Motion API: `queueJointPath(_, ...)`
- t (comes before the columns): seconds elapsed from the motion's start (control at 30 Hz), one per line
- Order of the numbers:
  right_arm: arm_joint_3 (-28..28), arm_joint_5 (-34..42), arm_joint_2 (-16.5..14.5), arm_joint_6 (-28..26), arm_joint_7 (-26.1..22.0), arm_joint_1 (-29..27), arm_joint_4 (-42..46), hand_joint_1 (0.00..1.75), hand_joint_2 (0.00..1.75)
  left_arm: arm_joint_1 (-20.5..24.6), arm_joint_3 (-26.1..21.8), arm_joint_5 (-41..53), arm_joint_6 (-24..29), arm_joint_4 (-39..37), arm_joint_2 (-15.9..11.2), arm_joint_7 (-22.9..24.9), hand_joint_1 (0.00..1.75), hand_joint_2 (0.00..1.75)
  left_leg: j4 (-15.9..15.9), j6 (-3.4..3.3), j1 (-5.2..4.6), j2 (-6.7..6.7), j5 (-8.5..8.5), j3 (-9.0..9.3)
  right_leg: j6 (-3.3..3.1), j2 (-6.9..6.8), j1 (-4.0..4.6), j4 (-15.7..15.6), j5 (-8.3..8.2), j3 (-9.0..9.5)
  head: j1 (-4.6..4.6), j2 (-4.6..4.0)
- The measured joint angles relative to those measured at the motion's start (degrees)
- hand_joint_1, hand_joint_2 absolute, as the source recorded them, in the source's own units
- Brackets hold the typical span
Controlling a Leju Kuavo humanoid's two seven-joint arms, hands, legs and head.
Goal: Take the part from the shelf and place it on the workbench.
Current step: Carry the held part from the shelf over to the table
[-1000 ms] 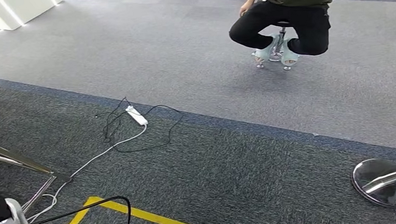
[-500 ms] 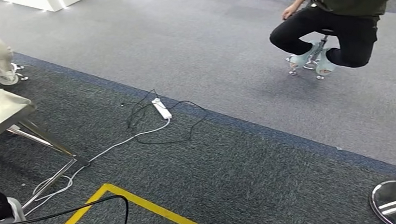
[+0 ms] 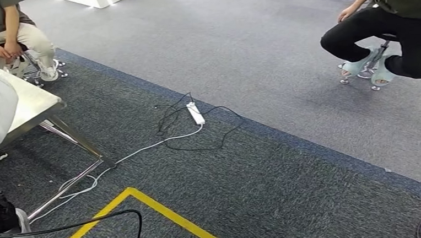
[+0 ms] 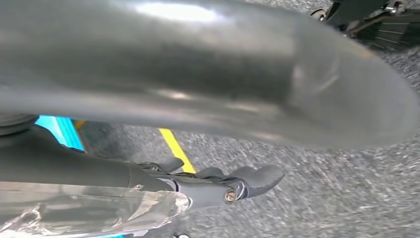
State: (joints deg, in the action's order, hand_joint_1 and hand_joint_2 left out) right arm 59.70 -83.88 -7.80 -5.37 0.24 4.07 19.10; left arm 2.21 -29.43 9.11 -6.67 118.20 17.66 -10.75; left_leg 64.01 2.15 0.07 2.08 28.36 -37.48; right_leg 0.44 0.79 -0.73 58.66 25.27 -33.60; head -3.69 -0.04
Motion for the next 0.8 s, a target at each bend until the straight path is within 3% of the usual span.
queueJointPath(0.07, 0.2, 0.5, 0.0, 0.0, 0.0, -0.1, 0.0, 0.00, 0.00, 0.0, 0.0, -0.1, 0.0, -0.2, 0.0, -0.1, 1.75, 1.75, 7.3, 0.29, 0.08, -1.13, 2.82, -3.78, -0.16, -1.28, 0.13, 0.0, 0.12, -0.01, -0.05, 0.00)
queueJointPath(0.1, 0.5, 0.9, 0.0, 0.0, 0.0, -0.2, 0.0, 0.00, 0.00, 0.0, -0.1, -0.1, 0.1, -0.2, 0.0, -0.2, 1.75, 1.75, 8.8, 0.36, 0.11, -1.28, 2.86, -4.69, -0.17, -1.91, 0.15, 0.0, 0.18, 0.01, -0.06, 0.00)
queueJointPath(0.13, 0.7, 1.3, 0.0, 0.0, 0.0, -0.1, 0.0, 0.00, 0.00, 0.0, -0.1, 0.0, 0.2, -0.3, 0.0, -0.3, 1.75, 1.75, 8.2, 0.38, 0.13, -1.41, 1.79, -4.47, -0.12, -2.51, 0.14, 0.0, 0.25, 0.07, -0.06, 0.00)
queueJointPath(0.17, 1.0, 1.6, 0.0, 0.0, 0.0, -0.1, 0.0, 0.00, 0.00, 0.0, -0.1, -0.1, 0.3, -0.3, 0.0, -0.3, 1.75, 1.75, 5.4, 0.36, 0.15, -1.76, -0.10, -3.07, -0.01, -3.03, 0.12, 0.0, 0.34, 0.19, -0.07, 0.00)
queueJointPath(0.23, 1.5, 1.1, 0.1, -0.1, -0.1, 0.1, 0.0, 0.00, 0.00, 0.0, 0.0, -0.9, 0.1, -0.3, 0.0, -0.1, 1.75, 1.75, -2.5, 0.15, 0.03, -3.79, -3.59, 1.07, 0.45, -3.87, 0.34, 0.1, 0.65, 0.50, -0.11, 0.00)
queueJointPath(0.3, 1.6, -1.0, 0.1, -0.3, -0.1, 0.0, 0.0, 0.00, 0.00, 0.0, 0.4, -2.0, -0.2, -0.5, 0.0, 0.3, 1.75, 1.75, -6.8, -0.38, -0.16, -5.11, -4.54, 3.20, 1.05, -4.64, 0.70, 0.1, 0.96, 0.78, -0.03, 0.00)
queueJointPath(0.37, 1.4, -2.0, 0.1, -0.6, -0.4, 0.0, 0.0, 0.00, 0.00, 0.0, 0.7, -1.8, -0.3, -0.7, 0.0, 0.1, 1.75, 1.75, -7.2, -1.11, -0.28, -4.26, -4.44, 3.20, 1.66, -5.57, 0.74, -0.1, 1.12, 1.09, 0.07, 0.00)
queueJointPath(0.4, 1.4, -1.4, 0.1, -0.6, -0.8, 0.1, 0.0, 0.00, 0.00, 0.0, 0.7, -1.5, -0.2, -0.8, 0.0, -0.2, 1.75, 1.75, -7.3, -1.47, -0.23, -3.78, -4.50, 3.25, 1.98, -5.42, 0.64, 0.1, 1.38, 1.13, 0.13, 0.00)
queueJointPath(0.47, 1.9, 0.3, 0.1, -0.5, -1.5, 0.3, 0.0, 0.00, 0.00, 0.0, 0.7, -0.8, -0.1, -0.9, 0.0, -0.5, 1.75, 1.75, -7.5, -2.22, 0.01, -2.89, -4.64, 3.46, 2.53, -3.60, 0.48, 3.2, 3.33, -0.14, 0.39, 0.00)
queueJointPath(0.5, 2.2, 0.9, 0.1, -0.4, -1.6, 0.4, 0.0, 0.00, 0.00, 0.0, 0.7, -0.5, -0.2, -0.9, 0.1, -0.5, 1.75, 1.75, -7.5, -2.49, 0.08, -2.45, -4.65, 3.51, 2.67, -2.32, 0.43, 6.6, 5.01, -1.77, 0.56, 0.00)
queueJointPath(0.57, 2.9, 1.4, 0.1, -0.2, -1.5, 0.3, 0.0, 0.00, 0.00, 0.0, 0.6, 0.6, -0.6, -1.0, 0.1, -0.5, 1.75, 1.75, -7.5, -2.75, 0.04, -1.31, -4.63, 3.51, 2.73, -1.14, 0.46, 14.4, 8.04, -5.84, 0.74, 0.00)
queueJointPath(0.6, 3.2, 1.6, 0.1, -0.1, -1.4, 0.2, 0.0, 0.00, 0.00, -0.1, 0.5, 1.2, -0.8, -1.0, 0.1, -0.6, 1.75, 1.75, -7.4, -2.77, 0.01, -0.65, -4.62, 3.52, 2.69, -0.97, 0.49, 16.5, 8.33, -7.18, 0.77, 0.00)
queueJointPath(0.63, 3.4, 1.7, 0.1, -0.1, -1.2, 0.1, 0.0, 0.00, 0.00, -0.1, 0.4, 2.0, -1.0, -1.1, 0.1, -0.8, 1.75, 1.75, -7.4, -2.77, 0.00, 0.05, -4.62, 3.58, 2.59, -0.89, 0.52, 16.5, 7.47, -7.48, 0.80, 0.00)
queueJointPath(0.67, 3.7, 1.7, 0.1, -0.1, -1.2, 0.1, 0.0, 0.00, 0.00, -0.2, 0.4, 3.3, -1.2, -1.1, 0.1, -1.1, 1.75, 1.75, -7.4, -2.74, 0.01, 0.72, -4.60, 3.66, 2.44, -0.71, 0.51, 14.0, 5.62, -6.61, 0.82, 0.00)
queueJointPath(0.73, 4.0, 1.8, 0.1, 0.1, -1.2, 0.1, 0.0, 0.00, 0.00, -0.2, 0.4, 6.8, -1.7, -1.0, 0.1, -2.4, 1.75, 1.75, -7.3, -2.46, -0.03, 1.99, -4.49, 3.81, 2.20, 0.90, 0.31, 5.8, 1.58, -2.93, 0.84, 0.00)
queueJointPath(0.8, 4.3, 1.7, 0.1, 0.2, -1.5, 0.3, 0.0, 0.00, 0.00, -0.3, 0.7, 10.0, -1.2, -0.7, 0.1, -3.6, 1.75, 1.75, -7.2, -1.92, -0.11, 2.93, -4.43, 3.71, 1.92, 2.36, 0.14, 0.8, 0.05, -0.47, 0.82, 0.00)
